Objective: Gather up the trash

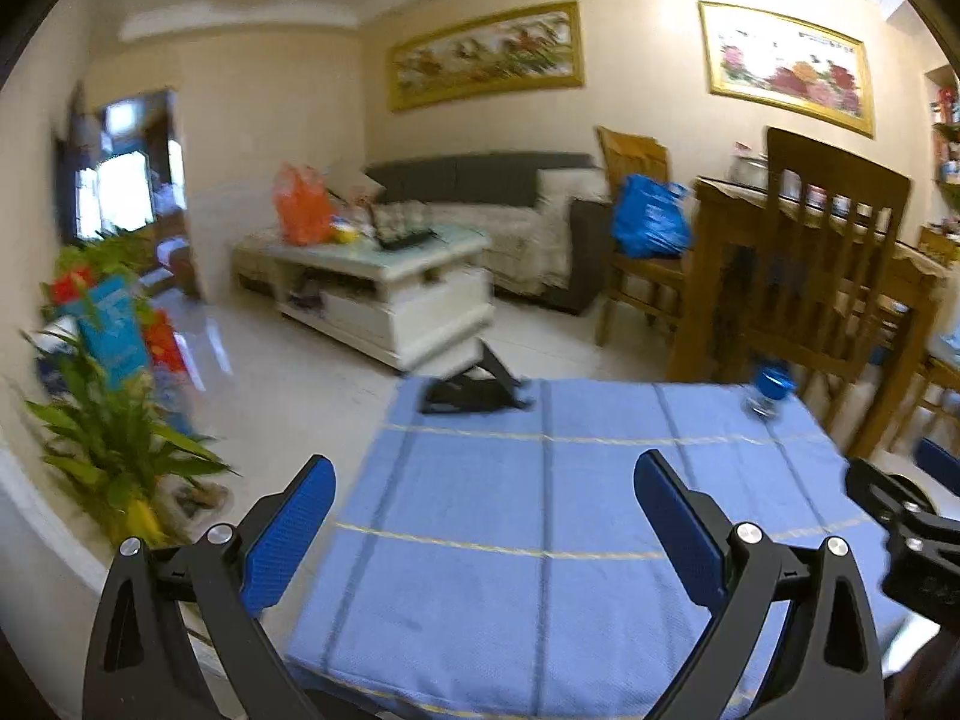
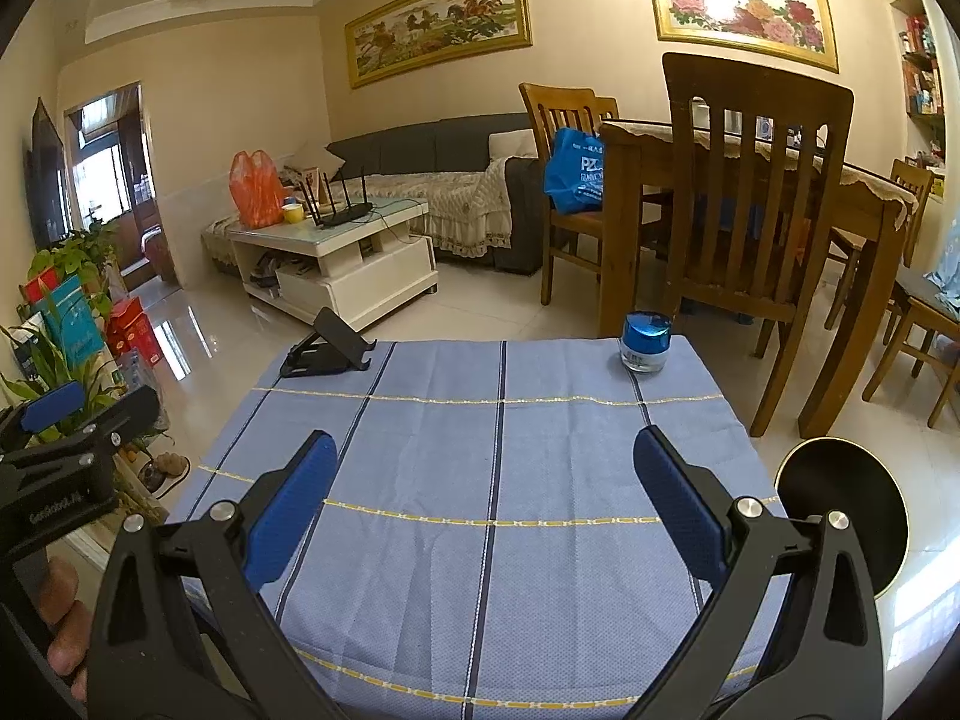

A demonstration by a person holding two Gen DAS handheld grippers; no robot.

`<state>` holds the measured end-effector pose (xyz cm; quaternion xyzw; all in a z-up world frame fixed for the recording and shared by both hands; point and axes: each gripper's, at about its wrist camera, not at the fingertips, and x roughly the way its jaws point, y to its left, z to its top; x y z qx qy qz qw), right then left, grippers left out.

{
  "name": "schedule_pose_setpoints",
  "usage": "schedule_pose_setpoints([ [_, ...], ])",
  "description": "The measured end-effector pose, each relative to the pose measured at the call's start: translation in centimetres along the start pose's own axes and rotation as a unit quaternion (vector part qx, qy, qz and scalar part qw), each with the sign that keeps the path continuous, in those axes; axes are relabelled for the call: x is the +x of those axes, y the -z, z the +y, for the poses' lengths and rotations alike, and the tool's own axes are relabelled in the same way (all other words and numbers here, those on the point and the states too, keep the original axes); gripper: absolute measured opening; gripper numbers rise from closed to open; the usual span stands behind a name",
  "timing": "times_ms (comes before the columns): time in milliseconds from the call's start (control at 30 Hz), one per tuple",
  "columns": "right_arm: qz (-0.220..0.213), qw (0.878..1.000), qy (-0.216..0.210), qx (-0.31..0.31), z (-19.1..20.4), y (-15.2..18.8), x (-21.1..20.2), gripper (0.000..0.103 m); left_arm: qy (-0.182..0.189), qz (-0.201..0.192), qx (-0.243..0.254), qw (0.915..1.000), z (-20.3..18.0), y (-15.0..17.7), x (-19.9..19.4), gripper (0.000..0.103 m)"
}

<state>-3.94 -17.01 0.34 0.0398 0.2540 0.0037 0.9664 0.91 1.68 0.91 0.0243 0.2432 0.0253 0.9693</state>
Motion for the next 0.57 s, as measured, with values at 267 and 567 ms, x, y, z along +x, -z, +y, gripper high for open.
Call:
schedule_pose_setpoints([
  [267,0.01,1.0,-0.007,0.006,-0.5,0.1,0.7,0.098,-0.001,-0.017,0.002,0.9998,0.9,-0.7,-0.4,0.096],
  [567,0.014,1.0,-0.011,0.006,-0.5,0.3,0.8,0.098,-0.004,-0.008,0.002,1.0,1.1,-0.4,0.0,0.096],
])
